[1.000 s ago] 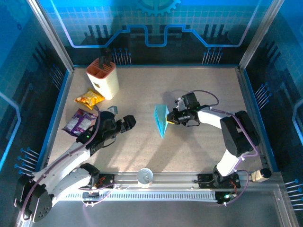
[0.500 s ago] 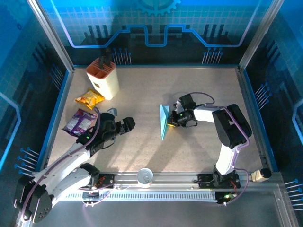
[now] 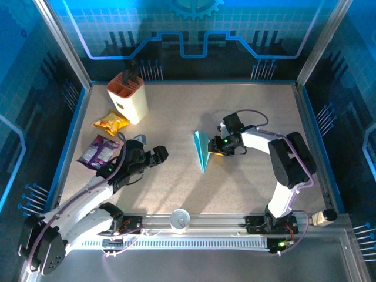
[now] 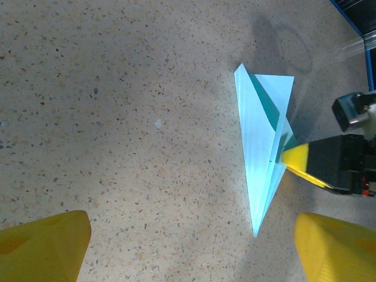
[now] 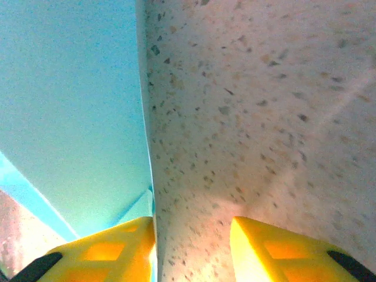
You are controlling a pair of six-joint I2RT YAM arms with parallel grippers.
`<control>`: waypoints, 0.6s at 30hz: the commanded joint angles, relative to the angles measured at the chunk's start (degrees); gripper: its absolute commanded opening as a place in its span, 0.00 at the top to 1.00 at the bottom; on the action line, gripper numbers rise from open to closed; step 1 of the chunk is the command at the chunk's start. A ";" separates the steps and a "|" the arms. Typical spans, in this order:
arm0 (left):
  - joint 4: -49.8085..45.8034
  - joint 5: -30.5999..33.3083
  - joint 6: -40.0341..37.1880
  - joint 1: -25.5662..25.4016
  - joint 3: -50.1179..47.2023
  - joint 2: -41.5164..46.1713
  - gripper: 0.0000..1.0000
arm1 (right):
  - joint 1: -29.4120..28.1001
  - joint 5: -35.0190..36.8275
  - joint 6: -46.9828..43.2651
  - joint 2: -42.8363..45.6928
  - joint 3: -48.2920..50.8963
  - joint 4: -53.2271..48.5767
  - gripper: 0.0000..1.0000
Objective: Fold a paper plane with a square sheet of paper (fold left side to right side)
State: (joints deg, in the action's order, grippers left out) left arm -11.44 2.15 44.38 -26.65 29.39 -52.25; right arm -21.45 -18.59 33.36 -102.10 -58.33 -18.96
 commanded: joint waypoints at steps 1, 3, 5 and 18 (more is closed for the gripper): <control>0.87 -0.21 -1.38 0.64 -0.11 -0.31 0.09 | -0.94 5.34 -2.25 4.54 -1.92 -7.52 0.58; 0.89 -0.27 -1.39 0.63 -0.11 -0.32 0.09 | -2.11 6.25 -2.33 6.52 -2.01 -8.79 0.58; 0.98 -0.33 -1.31 0.73 -0.14 -0.33 0.09 | -3.77 7.22 -2.57 8.11 -3.03 -11.03 0.57; 0.82 -0.54 -0.61 0.86 -1.06 1.06 0.09 | -12.44 14.87 -3.96 2.10 -13.92 -20.94 0.54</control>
State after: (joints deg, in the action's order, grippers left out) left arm -11.31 2.11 44.42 -26.35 29.36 -52.36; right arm -33.10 -6.09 30.22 -98.00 -70.57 -35.81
